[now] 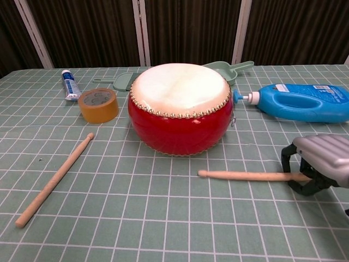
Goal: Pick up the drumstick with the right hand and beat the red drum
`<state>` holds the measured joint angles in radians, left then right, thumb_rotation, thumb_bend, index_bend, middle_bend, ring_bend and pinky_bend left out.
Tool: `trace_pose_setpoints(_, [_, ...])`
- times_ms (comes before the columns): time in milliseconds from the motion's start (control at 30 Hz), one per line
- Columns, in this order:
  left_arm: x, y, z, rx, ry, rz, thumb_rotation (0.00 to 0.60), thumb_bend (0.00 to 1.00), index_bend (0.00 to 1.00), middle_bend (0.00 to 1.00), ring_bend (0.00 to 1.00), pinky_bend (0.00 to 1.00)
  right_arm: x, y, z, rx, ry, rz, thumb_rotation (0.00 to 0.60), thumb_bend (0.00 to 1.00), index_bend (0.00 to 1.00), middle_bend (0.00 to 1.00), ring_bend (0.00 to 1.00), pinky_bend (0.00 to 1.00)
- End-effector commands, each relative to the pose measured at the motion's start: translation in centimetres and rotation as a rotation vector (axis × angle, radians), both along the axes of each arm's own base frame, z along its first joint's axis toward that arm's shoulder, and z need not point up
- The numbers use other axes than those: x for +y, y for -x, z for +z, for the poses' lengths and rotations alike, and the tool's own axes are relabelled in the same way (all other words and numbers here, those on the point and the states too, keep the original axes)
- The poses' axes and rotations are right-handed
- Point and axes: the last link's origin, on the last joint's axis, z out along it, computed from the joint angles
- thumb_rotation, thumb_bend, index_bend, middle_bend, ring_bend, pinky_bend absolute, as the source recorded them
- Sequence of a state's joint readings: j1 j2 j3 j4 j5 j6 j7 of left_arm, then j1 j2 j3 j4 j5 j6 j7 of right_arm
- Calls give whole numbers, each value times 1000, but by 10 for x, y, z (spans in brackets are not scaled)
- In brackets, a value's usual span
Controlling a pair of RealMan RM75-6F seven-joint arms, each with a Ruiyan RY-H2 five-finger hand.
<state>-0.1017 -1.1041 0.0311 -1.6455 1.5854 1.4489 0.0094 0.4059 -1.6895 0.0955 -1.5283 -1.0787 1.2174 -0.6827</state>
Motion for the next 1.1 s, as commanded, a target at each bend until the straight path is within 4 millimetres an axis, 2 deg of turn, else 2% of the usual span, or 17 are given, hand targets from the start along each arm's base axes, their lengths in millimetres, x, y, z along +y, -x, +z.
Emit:
trace_pose_setpoints(33, [0, 0, 0, 0, 0, 1, 600, 0, 0, 0, 0, 3, -1, -1, 8, -9, 13, 9, 600, 502, 944, 1000, 1000, 957])
trace_pose_setpoints(167, [0, 0, 0, -1, 1, 3, 600, 0, 0, 0, 0, 3, -2, -5, 21, -15, 29, 34, 600, 523, 964, 1000, 1000, 957])
trace_pose_setpoints(433, [0, 0, -1, 2, 3, 5, 600, 0, 0, 0, 0, 3, -7, -22, 65, -49, 76, 94, 600, 539, 969, 1000, 1000, 957])
trace_pose_setpoints(633, [0, -1, -1, 3, 2, 7, 600, 0, 0, 0, 0, 3, -11, -25, 82, -39, 104, 94, 600, 545, 973, 1000, 1000, 957])
trace_pose_setpoints(867, [-1, -1, -1, 5, -1, 6, 600, 0, 0, 0, 0, 3, -27, -33, 115, -121, 195, 20, 600, 548, 973, 1000, 1000, 957])
trace_pose_setpoints(967, [0, -1, -1, 6, 1, 6, 600, 0, 0, 0, 0, 3, -43, -44, 135, -226, 267, -42, 600, 548, 973, 1000, 1000, 957])
trace_pose_setpoints(1100, [0, -1, -1, 3, 4, 5, 600, 0, 0, 0, 0, 3, -53, -51, 141, -265, 278, -72, 600, 553, 974, 1000, 1000, 957])
